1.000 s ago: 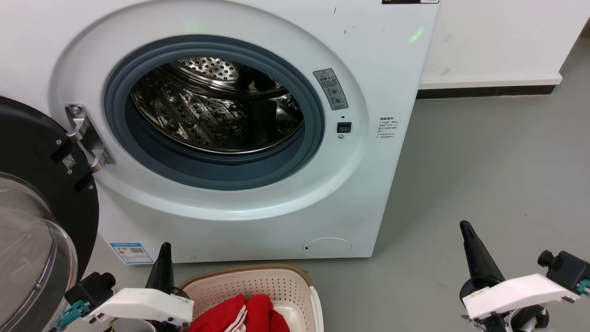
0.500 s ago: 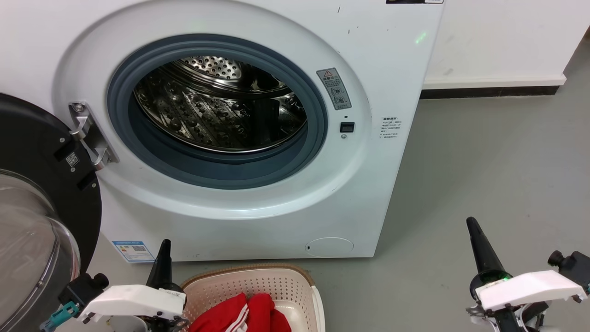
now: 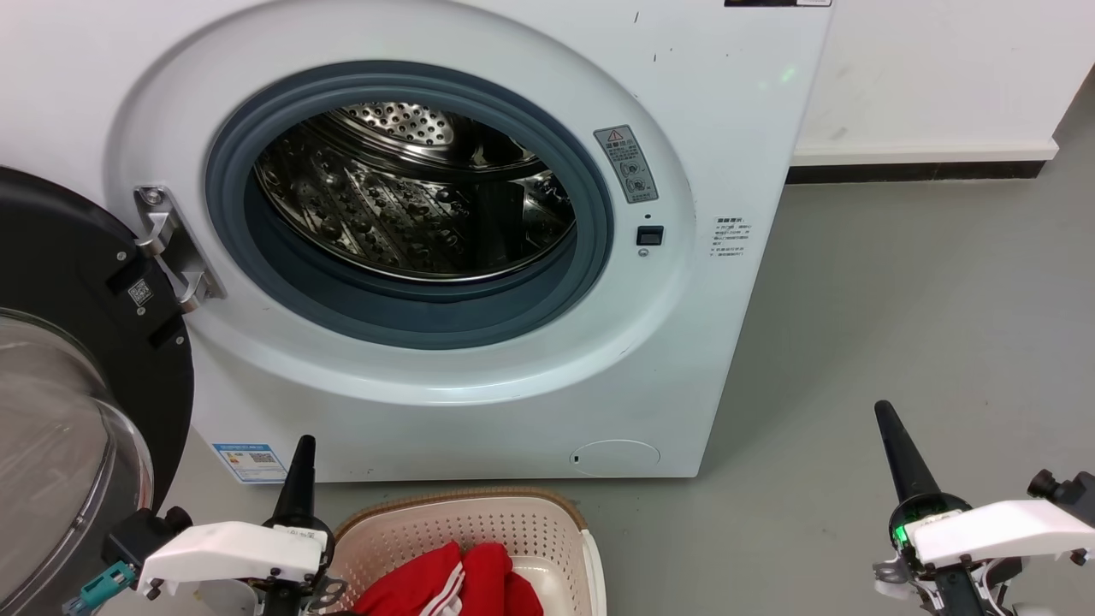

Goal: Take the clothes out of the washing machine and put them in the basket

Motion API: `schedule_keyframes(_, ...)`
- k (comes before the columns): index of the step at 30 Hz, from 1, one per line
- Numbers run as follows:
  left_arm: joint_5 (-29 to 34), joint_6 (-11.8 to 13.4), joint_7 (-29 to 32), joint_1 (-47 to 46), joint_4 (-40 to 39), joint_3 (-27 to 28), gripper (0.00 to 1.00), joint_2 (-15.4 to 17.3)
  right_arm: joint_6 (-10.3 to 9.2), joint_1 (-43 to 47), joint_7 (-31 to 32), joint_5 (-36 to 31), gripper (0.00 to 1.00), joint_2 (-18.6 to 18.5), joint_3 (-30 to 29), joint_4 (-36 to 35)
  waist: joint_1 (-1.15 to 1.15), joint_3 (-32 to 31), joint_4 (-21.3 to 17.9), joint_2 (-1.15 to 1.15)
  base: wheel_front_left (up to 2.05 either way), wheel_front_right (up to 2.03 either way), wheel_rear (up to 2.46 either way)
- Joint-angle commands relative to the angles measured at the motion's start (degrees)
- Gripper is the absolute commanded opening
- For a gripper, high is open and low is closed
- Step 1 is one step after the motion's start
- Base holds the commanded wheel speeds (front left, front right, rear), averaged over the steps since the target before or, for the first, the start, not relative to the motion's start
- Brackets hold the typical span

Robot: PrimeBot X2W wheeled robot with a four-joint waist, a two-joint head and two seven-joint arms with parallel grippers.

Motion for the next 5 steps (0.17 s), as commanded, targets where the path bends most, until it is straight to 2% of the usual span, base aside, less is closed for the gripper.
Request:
schedule_keyframes(1,-1.51,-0.44,0.36,-1.25,-0.53,0.26,0.0,0.06,0.01,-1.45,0.26,1.61,0.0,-0.35,-0.3,-0.2,-0.01,0.01,0.04,0.0,0.0,0.0,0.0)
schedule_keyframes(5,-3.88,-0.74,0.95,-1.43,-0.5,0.52,0.0,0.01,0.01,-1.65,0.72,3.99,0.0,-0.34,-0.64,0.12,-0.01,0.03,0.17,0.0,0.0,0.0,0.0)
